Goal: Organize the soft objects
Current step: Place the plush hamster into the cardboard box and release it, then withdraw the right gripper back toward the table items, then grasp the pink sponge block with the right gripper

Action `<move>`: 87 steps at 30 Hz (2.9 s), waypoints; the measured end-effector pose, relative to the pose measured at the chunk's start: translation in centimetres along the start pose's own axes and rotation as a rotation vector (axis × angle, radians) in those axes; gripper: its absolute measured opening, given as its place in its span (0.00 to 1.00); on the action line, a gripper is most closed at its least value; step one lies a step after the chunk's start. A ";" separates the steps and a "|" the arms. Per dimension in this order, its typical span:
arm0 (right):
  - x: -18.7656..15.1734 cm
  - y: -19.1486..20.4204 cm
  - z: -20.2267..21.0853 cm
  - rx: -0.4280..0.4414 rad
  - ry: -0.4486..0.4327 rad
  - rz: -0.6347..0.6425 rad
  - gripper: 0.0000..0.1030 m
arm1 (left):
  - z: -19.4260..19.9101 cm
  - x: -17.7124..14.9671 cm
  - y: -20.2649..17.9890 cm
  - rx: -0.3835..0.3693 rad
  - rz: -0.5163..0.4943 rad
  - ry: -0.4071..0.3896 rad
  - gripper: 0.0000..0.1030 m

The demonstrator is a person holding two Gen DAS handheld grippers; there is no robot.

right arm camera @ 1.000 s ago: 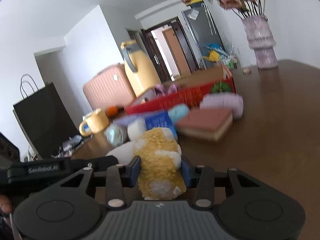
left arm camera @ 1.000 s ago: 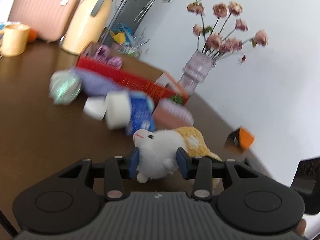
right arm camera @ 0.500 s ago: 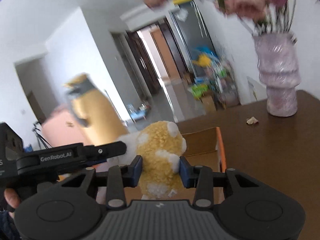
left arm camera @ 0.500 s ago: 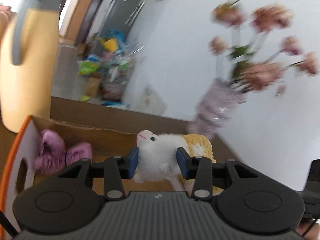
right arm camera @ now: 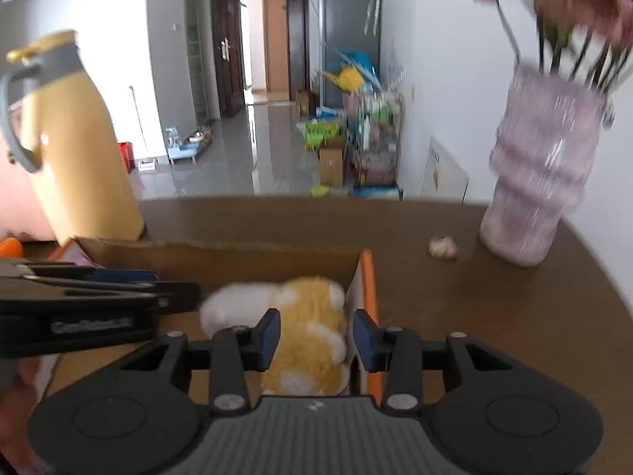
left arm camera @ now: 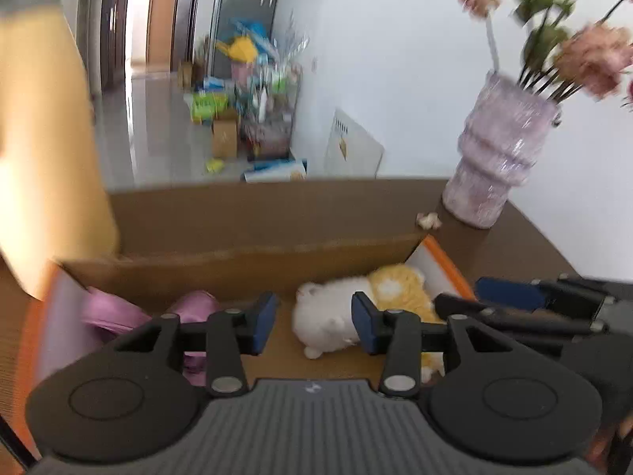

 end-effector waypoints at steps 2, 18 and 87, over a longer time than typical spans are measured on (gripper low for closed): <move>1.2 -0.5 2.7 -0.003 -0.025 0.012 0.39 | 4.0 0.7 -0.2 0.020 -0.045 -0.041 0.50; 3.1 -0.7 25.9 0.062 -0.091 0.026 0.84 | 31.3 -1.0 0.5 0.184 -0.101 -0.301 0.95; -23.0 5.4 16.8 0.180 -0.170 -0.304 0.61 | 22.0 -27.0 -0.1 0.111 -0.001 -0.307 0.83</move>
Point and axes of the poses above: each gripper's, at about its wrist camera, not at the fingertips, and z roughly against the way its jaws point, y to its left, x to its top, the point moved 1 cm from there along -z, roughly the way its jaws point, and after that the axes turned 11 degrees about z, right-handed, at the moved point
